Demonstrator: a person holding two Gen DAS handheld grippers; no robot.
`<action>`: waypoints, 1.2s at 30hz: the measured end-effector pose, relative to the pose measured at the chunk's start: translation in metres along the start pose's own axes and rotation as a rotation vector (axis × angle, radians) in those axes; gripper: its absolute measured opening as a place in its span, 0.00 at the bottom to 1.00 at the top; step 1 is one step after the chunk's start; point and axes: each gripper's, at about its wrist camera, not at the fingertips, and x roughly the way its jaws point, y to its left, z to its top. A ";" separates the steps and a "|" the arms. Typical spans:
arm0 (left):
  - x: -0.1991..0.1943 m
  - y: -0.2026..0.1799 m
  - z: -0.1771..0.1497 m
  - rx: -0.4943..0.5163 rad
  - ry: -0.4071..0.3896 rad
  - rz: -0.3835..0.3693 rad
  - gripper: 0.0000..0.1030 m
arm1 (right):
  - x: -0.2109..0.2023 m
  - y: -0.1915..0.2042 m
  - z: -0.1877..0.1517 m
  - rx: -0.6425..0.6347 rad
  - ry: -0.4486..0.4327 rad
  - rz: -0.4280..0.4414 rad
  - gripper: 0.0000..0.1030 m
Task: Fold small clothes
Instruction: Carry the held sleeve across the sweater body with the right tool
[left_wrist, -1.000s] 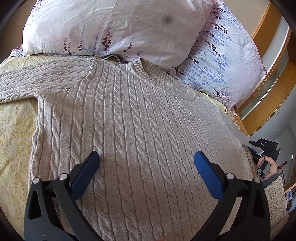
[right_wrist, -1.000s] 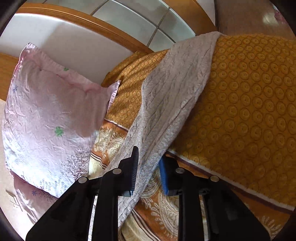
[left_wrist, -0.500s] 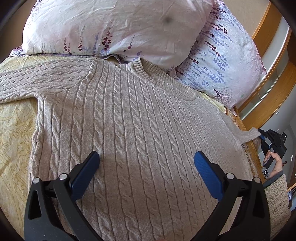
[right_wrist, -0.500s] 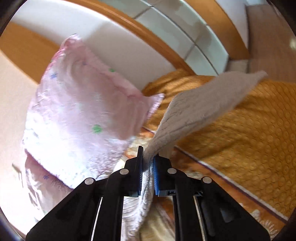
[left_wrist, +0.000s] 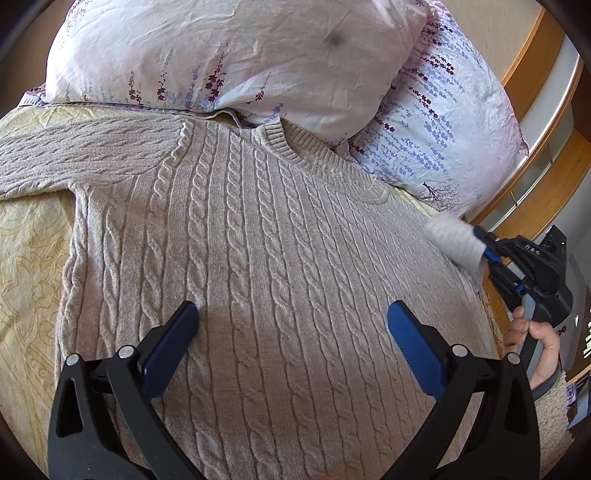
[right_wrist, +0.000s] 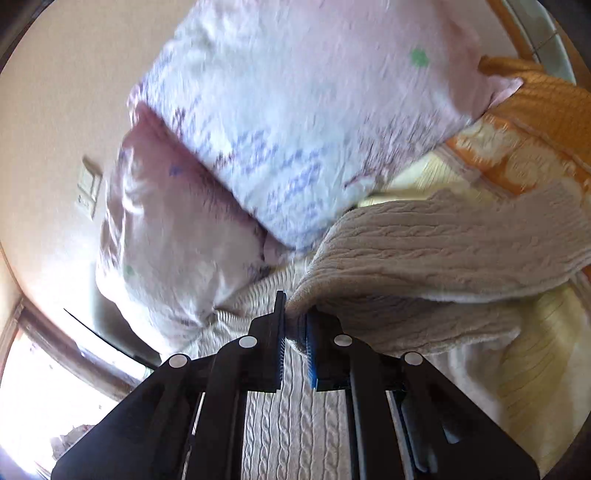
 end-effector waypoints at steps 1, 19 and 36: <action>0.000 0.000 0.000 -0.002 -0.001 -0.002 0.98 | 0.012 0.003 -0.008 -0.014 0.037 -0.021 0.10; -0.006 0.001 -0.001 -0.032 -0.013 -0.033 0.98 | -0.026 -0.047 0.004 0.272 -0.063 -0.076 0.52; -0.007 0.001 -0.002 -0.043 -0.019 -0.042 0.98 | -0.061 -0.118 0.035 0.520 -0.223 -0.137 0.12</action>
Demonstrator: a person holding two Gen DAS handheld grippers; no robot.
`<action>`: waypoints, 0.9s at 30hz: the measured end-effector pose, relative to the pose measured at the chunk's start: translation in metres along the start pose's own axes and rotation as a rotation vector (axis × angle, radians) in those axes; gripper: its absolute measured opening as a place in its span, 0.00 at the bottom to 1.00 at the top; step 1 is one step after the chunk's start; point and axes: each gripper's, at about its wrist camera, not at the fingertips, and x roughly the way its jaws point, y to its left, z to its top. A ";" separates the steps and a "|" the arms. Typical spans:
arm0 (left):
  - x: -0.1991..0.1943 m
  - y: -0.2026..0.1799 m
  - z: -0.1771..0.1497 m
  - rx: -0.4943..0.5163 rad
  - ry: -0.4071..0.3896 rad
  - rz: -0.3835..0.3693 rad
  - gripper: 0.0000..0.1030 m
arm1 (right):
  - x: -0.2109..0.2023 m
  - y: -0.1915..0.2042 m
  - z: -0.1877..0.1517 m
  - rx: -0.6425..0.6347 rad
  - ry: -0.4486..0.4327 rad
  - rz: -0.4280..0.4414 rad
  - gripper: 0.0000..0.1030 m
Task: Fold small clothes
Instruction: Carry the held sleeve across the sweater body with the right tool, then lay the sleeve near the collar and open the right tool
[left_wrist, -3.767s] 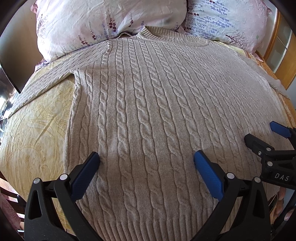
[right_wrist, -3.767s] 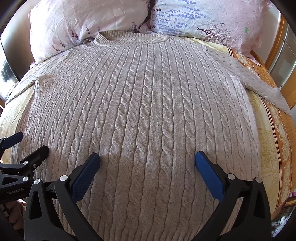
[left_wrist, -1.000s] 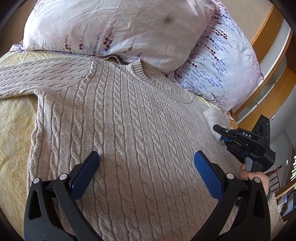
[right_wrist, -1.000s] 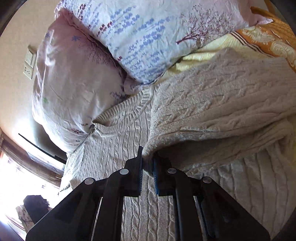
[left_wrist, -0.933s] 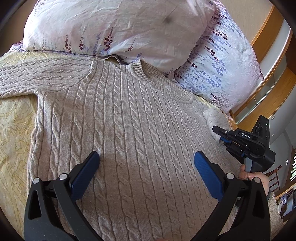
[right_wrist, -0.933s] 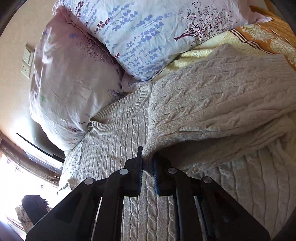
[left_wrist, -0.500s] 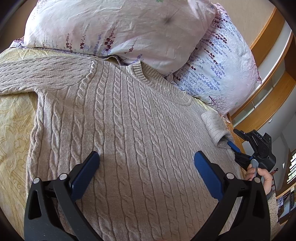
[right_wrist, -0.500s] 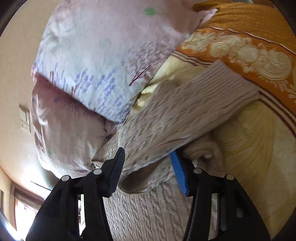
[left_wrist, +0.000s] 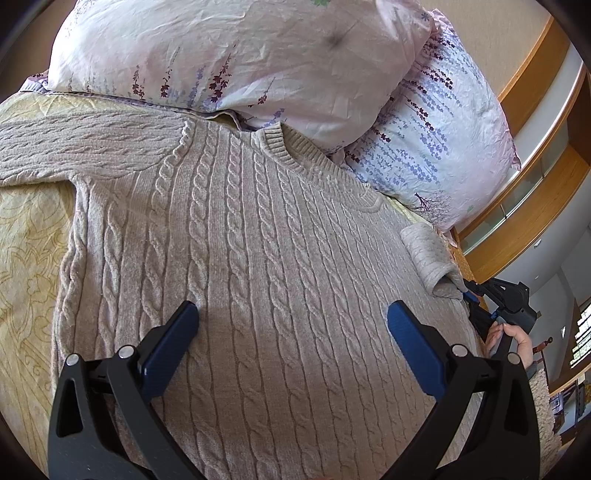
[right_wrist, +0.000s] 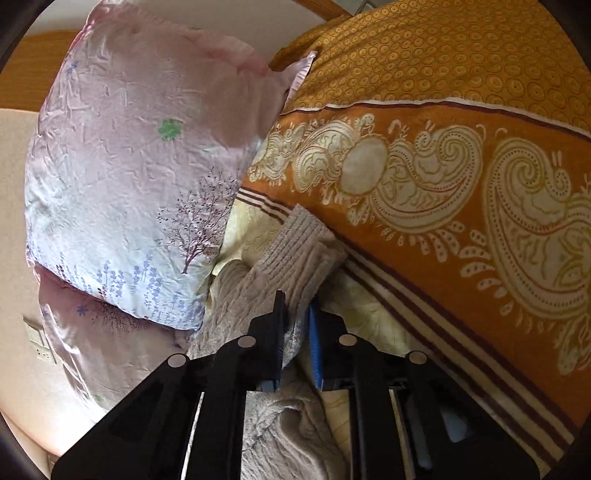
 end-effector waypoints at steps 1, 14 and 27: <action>0.000 0.000 0.000 0.000 0.000 0.000 0.98 | 0.001 0.008 -0.004 -0.012 0.009 0.032 0.11; -0.003 0.002 -0.001 -0.018 -0.009 -0.016 0.98 | 0.095 0.133 -0.139 -0.277 0.425 0.296 0.11; -0.005 0.008 -0.002 -0.061 -0.029 -0.070 0.98 | 0.134 0.180 -0.246 -0.714 0.548 0.098 0.12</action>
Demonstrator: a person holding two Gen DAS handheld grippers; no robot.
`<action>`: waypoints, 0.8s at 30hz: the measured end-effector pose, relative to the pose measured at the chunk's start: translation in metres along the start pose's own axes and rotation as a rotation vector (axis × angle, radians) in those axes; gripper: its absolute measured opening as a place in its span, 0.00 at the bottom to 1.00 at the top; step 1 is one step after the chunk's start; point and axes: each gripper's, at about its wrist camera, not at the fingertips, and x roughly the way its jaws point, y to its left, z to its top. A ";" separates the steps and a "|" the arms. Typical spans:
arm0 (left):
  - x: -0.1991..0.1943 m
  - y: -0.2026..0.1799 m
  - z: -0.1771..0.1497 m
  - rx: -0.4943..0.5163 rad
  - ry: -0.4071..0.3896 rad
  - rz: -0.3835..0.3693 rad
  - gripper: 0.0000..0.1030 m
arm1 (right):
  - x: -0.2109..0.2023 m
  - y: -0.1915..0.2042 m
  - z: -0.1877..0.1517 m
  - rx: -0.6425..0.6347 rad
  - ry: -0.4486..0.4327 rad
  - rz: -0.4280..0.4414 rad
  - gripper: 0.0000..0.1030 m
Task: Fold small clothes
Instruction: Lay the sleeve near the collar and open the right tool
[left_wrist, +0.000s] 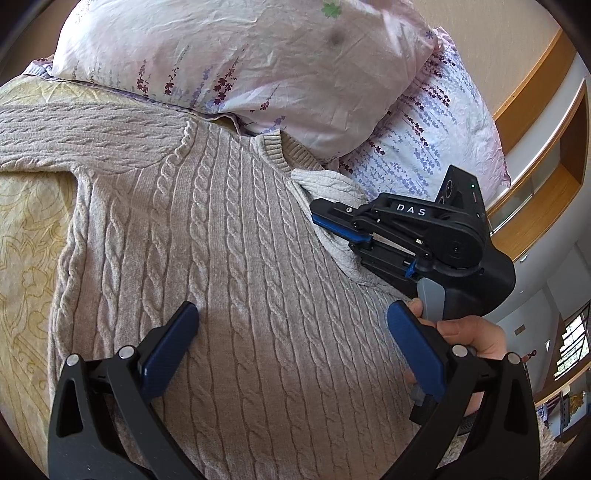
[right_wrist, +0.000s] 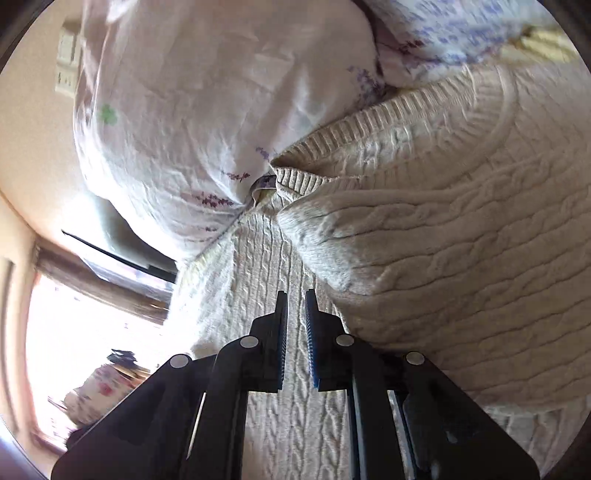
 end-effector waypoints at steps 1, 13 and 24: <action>0.000 0.000 0.000 0.000 0.000 -0.001 0.98 | -0.001 0.006 0.000 -0.050 -0.010 -0.042 0.12; -0.002 0.003 -0.001 -0.011 -0.006 -0.016 0.98 | 0.004 0.044 -0.004 -0.449 -0.053 -0.263 0.47; -0.002 0.002 -0.002 -0.015 -0.006 -0.019 0.98 | 0.010 0.074 -0.011 -0.584 -0.039 -0.253 0.23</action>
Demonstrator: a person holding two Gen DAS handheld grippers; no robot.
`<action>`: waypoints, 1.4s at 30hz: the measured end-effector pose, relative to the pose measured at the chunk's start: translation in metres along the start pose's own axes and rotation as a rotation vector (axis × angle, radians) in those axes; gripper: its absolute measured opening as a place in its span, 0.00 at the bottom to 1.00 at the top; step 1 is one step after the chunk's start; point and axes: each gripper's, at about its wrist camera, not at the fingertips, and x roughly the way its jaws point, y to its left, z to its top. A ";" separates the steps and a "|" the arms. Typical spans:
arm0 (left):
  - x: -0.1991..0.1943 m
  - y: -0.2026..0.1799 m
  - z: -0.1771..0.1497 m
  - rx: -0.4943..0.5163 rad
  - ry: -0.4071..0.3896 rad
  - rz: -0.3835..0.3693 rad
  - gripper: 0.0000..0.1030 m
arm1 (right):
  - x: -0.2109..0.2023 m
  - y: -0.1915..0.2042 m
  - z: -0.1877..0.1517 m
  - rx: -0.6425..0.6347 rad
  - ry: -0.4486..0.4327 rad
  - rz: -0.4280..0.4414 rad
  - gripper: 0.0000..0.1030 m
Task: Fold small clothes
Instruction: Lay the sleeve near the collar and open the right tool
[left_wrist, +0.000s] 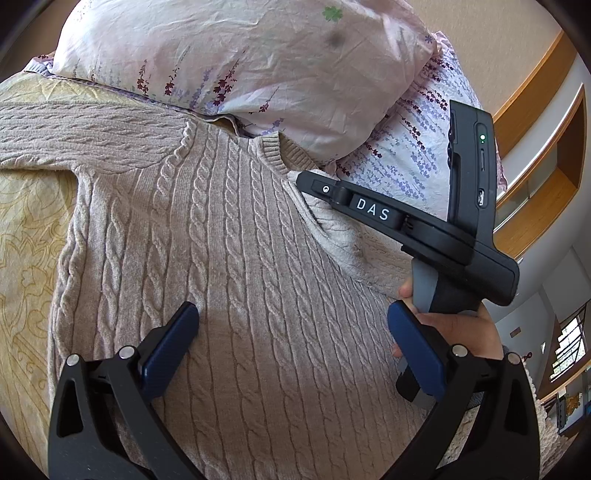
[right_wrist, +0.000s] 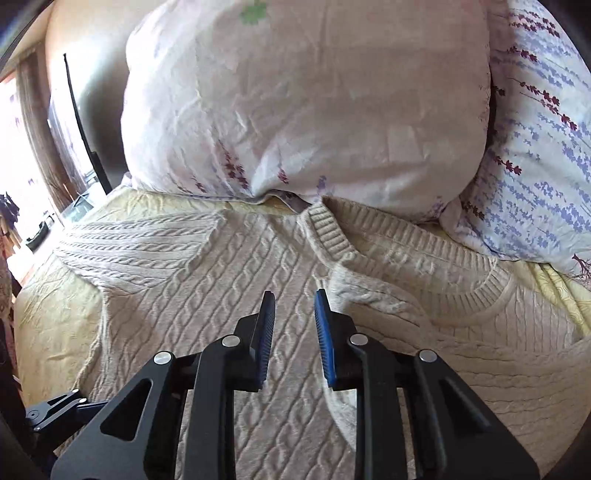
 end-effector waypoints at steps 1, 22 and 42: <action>0.000 0.000 0.000 0.001 0.001 0.001 0.98 | 0.006 0.003 0.000 -0.014 0.027 -0.002 0.23; -0.001 -0.001 -0.002 -0.014 -0.006 -0.015 0.98 | 0.051 -0.019 0.035 0.199 0.027 -0.019 0.08; -0.013 0.010 -0.001 -0.112 -0.125 -0.142 0.98 | 0.069 -0.011 -0.004 0.369 0.142 0.422 0.09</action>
